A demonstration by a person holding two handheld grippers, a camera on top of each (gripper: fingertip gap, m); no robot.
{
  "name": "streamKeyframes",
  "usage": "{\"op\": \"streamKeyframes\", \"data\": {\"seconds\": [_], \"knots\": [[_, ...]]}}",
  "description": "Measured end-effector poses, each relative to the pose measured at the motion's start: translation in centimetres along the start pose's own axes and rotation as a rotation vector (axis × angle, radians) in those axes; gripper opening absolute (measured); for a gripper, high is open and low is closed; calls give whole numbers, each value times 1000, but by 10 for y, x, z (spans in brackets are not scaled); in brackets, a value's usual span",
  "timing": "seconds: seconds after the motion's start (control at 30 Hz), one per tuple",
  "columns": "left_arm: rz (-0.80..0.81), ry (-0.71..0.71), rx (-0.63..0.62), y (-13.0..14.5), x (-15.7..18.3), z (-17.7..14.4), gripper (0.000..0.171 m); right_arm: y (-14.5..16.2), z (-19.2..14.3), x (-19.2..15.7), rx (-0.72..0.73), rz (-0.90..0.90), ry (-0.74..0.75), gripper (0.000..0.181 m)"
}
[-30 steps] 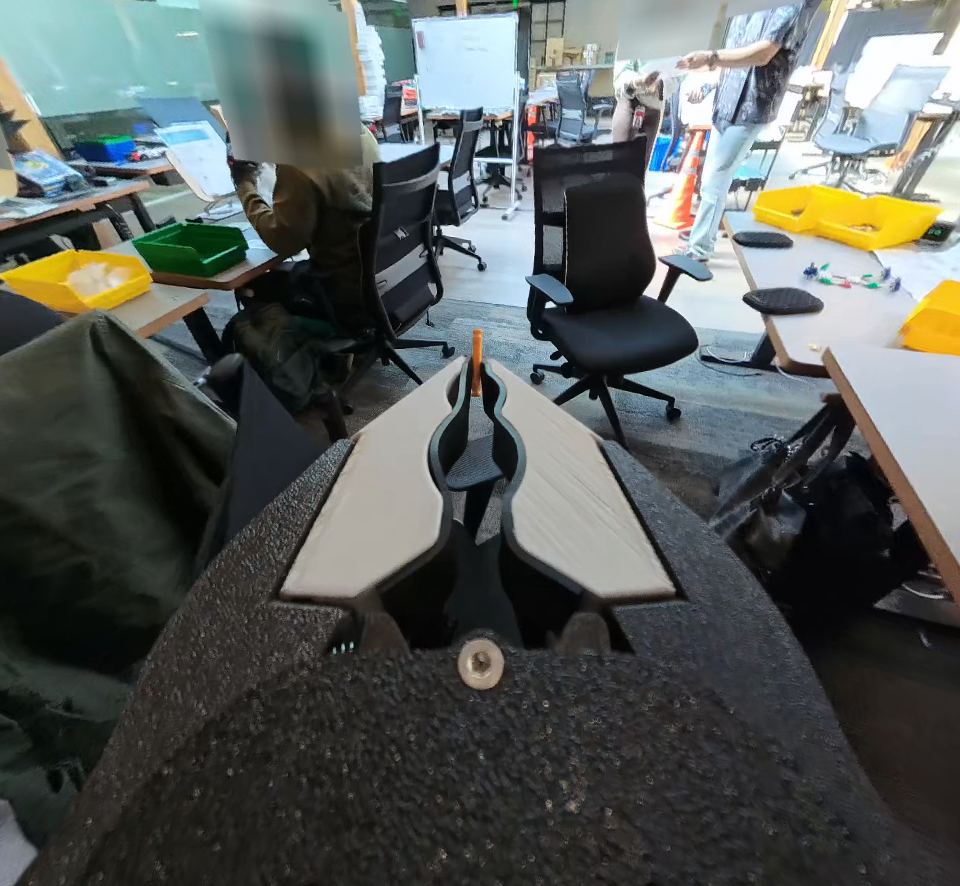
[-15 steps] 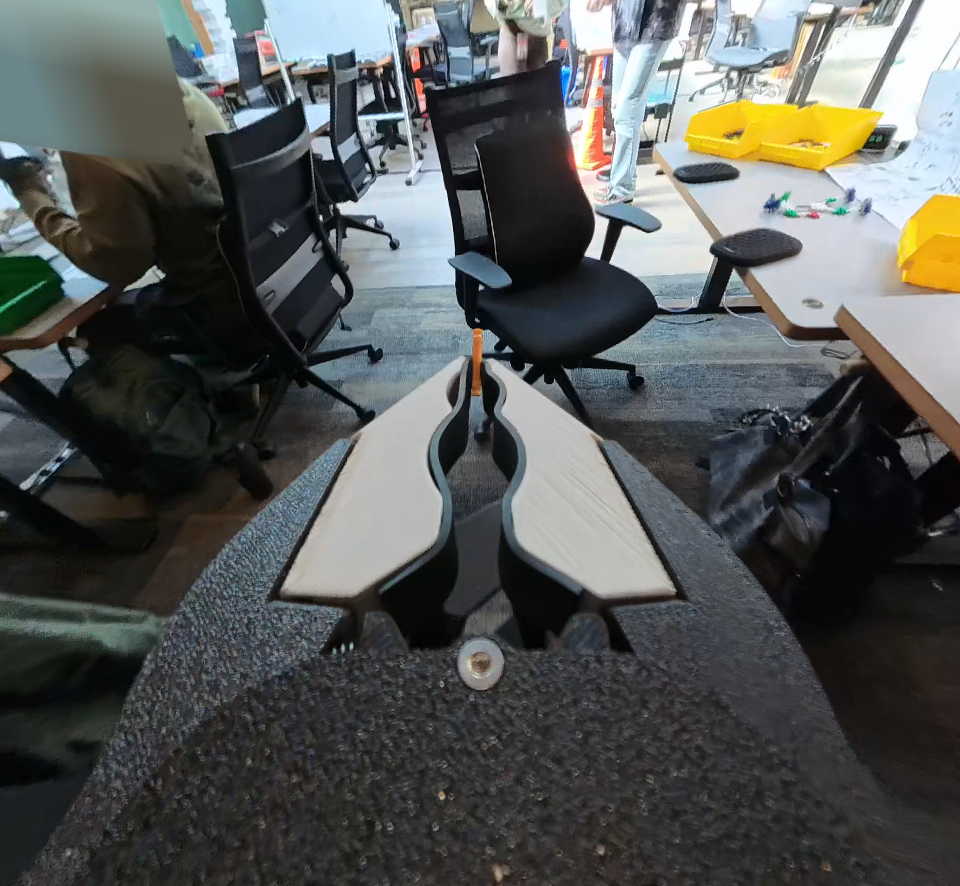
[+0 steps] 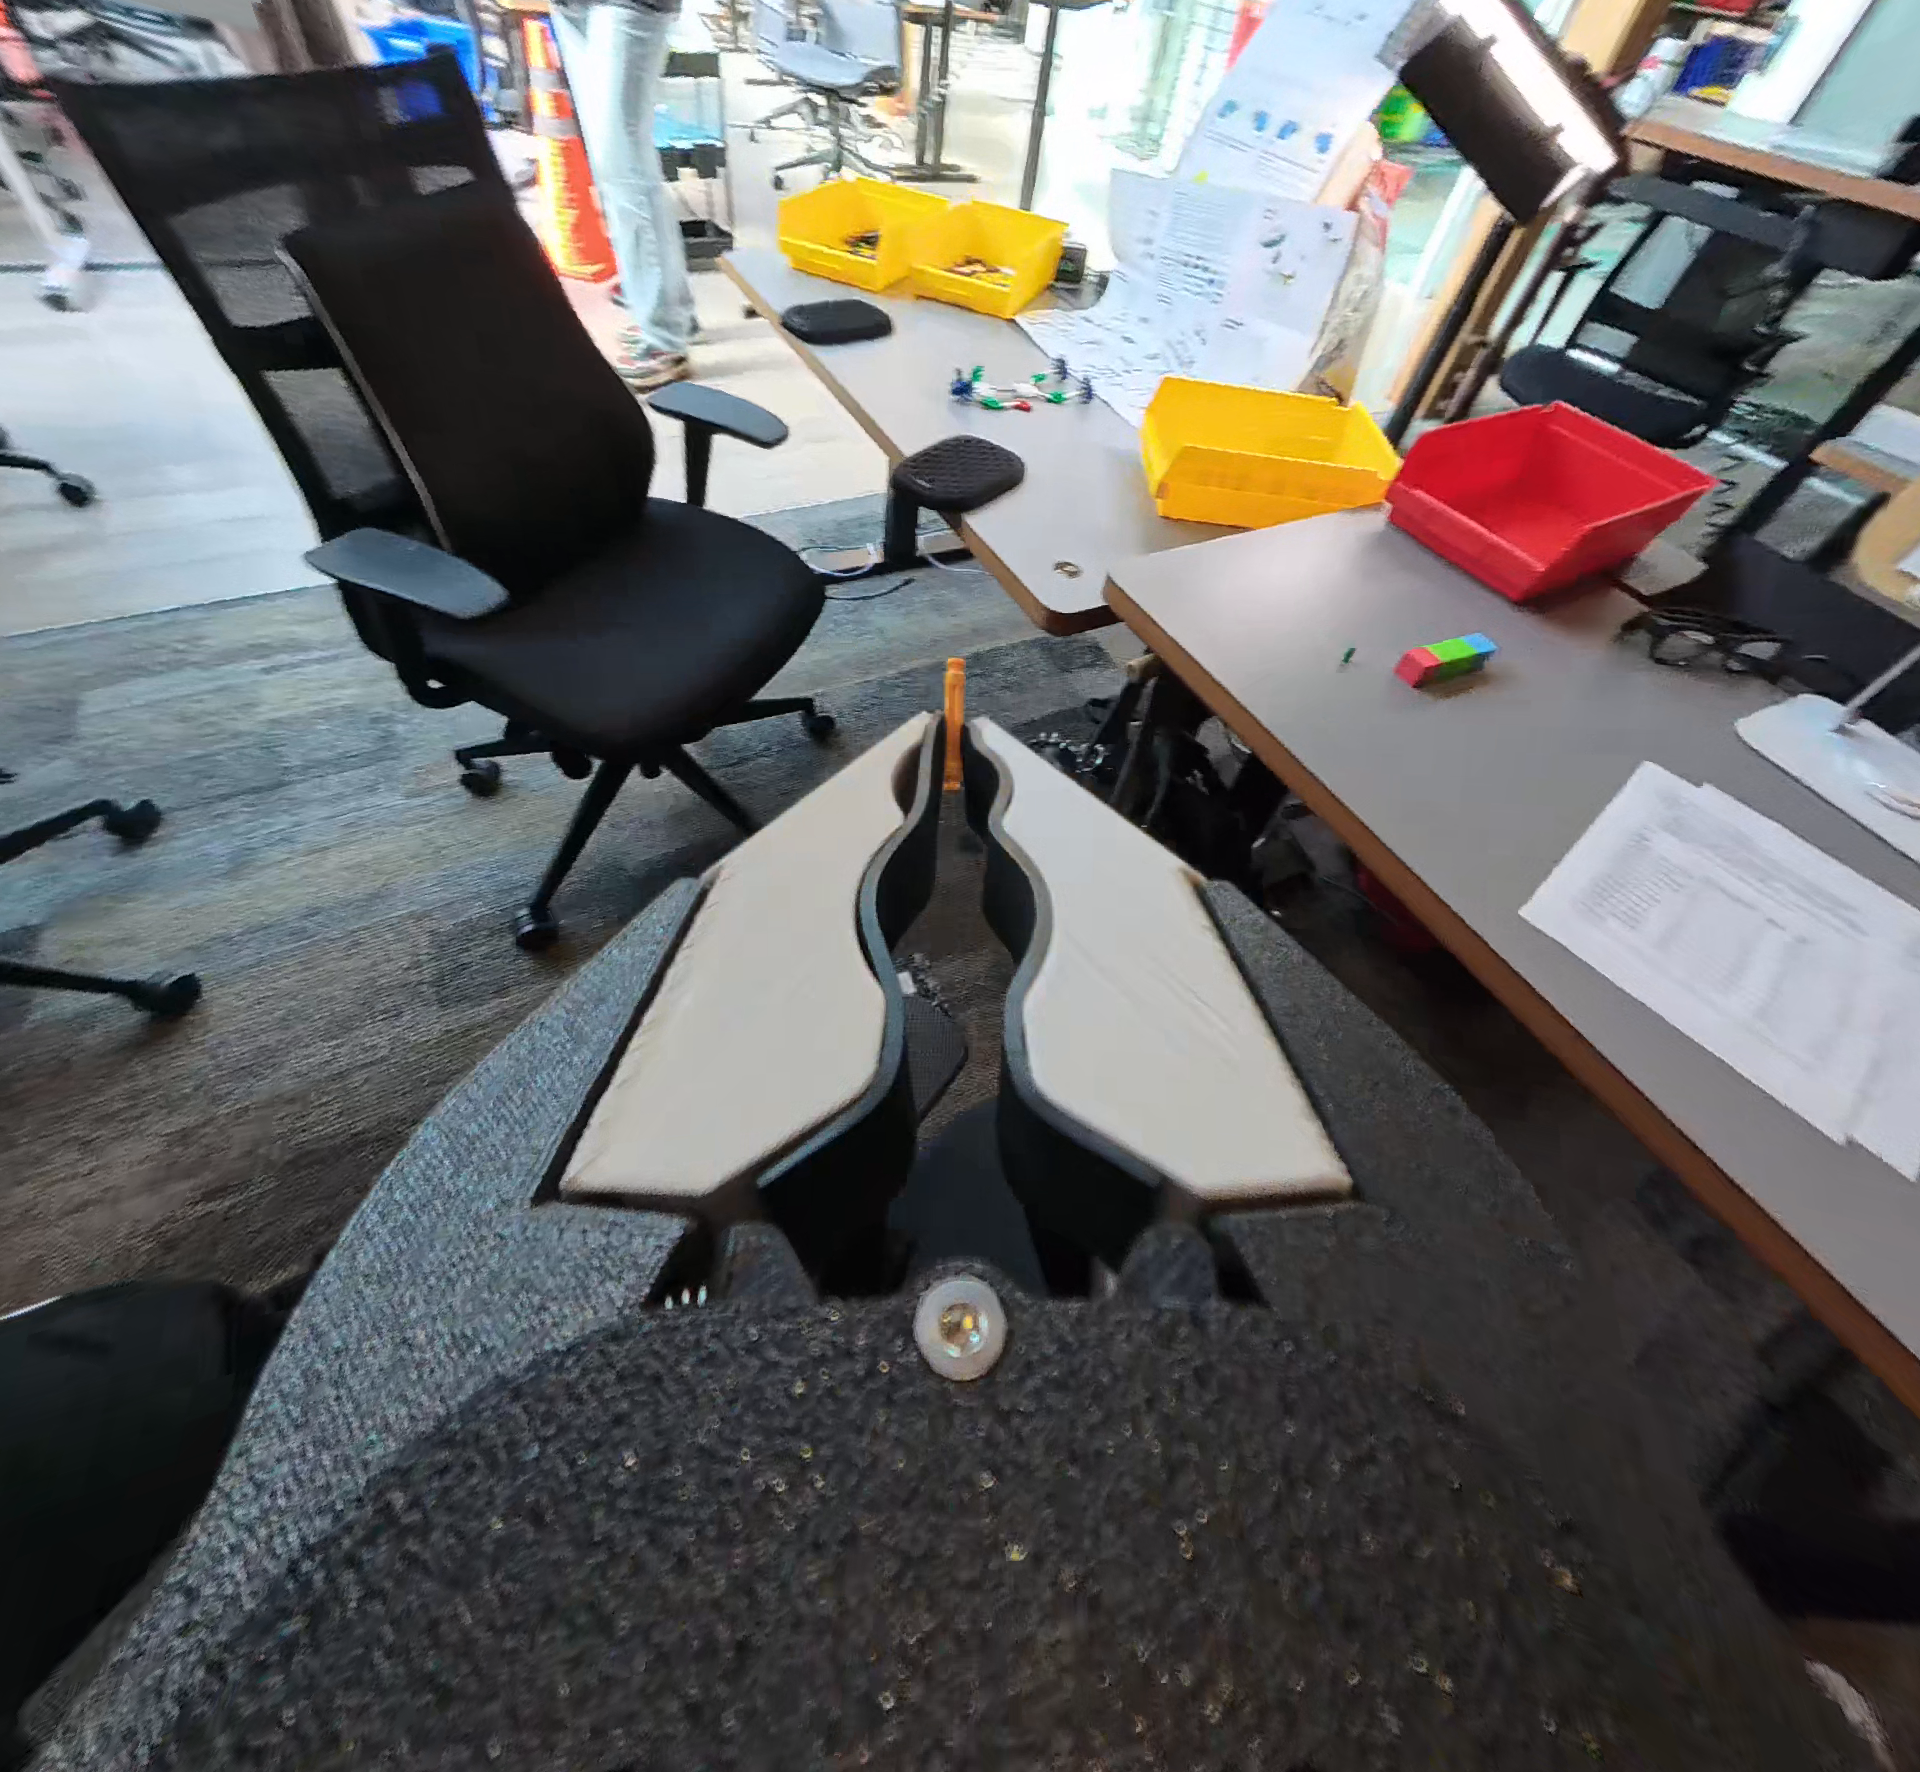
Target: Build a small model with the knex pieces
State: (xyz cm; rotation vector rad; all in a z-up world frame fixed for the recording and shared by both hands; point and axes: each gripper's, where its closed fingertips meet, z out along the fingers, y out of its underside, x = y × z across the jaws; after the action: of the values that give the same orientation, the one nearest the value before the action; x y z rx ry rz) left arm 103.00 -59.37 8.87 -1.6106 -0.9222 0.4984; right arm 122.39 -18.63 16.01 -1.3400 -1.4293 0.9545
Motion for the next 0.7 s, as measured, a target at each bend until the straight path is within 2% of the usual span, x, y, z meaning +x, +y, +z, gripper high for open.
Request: {"op": "streamKeyframes", "data": {"seconds": [0.1, 0.17, 0.23, 0.3, 0.4, 0.53, 0.7], "knots": [[49, 127, 18, -17, -46, 59, 53, -8, 43, -19, -34, -38, 120, 3], [88, 192, -13, -32, -83, 92, 53, -13, 81, -37, -57, 16, 217, 2], [132, 217, -25, -65, -122, 115, 53, -33, 132, -78, -24, 126, 168, 2], [169, 238, 11, -102, -158, 133, 53, -51, 181, -116, -40, 85, 112, 3], [202, 243, -1, -125, -207, 174, 53, -65, 240, -139, 7, 139, 110, 3], [186, 248, 9, -157, -231, 240, 52, -22, 283, -122, -12, 210, 219, 3], [180, 282, 35, -203, -212, 333, 52, 44, 299, -49, -100, 191, 397, 2]]}}
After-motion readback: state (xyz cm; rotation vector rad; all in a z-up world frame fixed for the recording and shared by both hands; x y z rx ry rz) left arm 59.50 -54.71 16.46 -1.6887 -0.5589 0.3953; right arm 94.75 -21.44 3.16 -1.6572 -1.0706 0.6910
